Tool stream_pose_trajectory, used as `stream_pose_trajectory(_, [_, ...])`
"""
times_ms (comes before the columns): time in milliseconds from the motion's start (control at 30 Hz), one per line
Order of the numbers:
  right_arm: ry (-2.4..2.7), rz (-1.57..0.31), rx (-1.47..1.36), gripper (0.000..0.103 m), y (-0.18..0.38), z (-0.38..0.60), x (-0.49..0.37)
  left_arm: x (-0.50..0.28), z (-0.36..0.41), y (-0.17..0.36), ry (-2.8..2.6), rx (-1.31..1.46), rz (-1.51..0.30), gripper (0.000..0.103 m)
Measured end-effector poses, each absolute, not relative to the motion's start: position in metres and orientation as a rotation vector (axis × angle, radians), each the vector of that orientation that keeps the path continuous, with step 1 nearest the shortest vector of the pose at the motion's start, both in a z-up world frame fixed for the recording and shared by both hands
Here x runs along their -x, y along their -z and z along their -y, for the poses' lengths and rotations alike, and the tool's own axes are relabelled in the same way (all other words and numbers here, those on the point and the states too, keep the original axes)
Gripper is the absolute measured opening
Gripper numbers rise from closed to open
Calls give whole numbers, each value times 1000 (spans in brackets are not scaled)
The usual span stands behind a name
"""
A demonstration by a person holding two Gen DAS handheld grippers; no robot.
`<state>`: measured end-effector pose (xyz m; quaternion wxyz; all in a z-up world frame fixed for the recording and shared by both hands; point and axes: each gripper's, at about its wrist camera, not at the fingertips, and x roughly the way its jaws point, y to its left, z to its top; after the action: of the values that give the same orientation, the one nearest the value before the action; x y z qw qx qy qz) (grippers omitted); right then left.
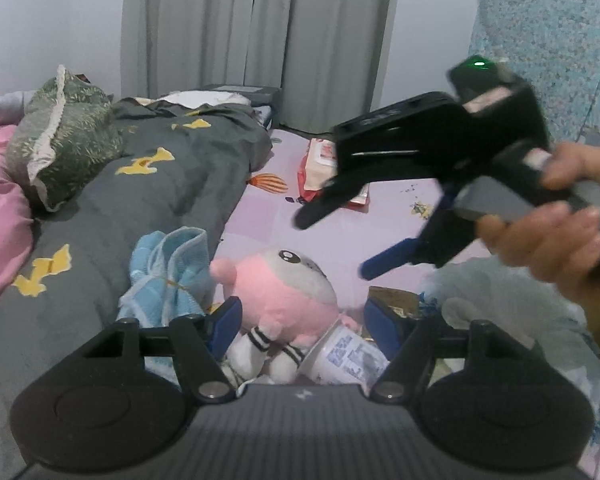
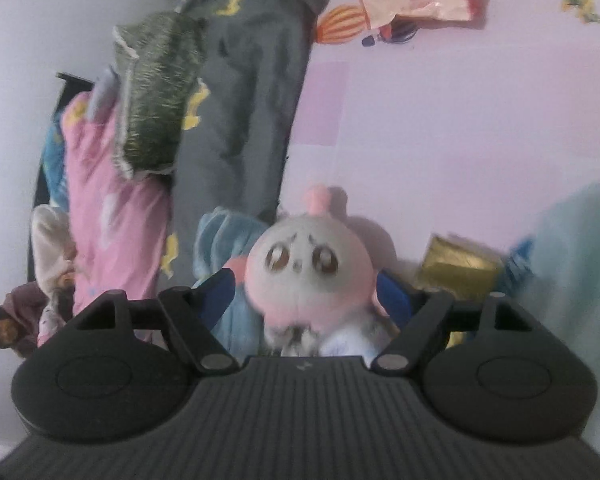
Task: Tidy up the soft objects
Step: 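Reach the right tool to the pink plush toy and grasp it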
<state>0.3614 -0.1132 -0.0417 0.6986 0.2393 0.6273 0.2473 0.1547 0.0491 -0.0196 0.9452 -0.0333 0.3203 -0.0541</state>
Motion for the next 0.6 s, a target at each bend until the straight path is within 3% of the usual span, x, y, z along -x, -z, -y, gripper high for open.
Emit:
stream_pose_trajectory(367, [-578,-1514,-569,83,103,75,-396,-202,-66,44,55,169,-768,67])
stream_pose_trajectory(600, [-579,-1507,-589,82,107,71,-393,-211,-68,45,39,190,-797,67])
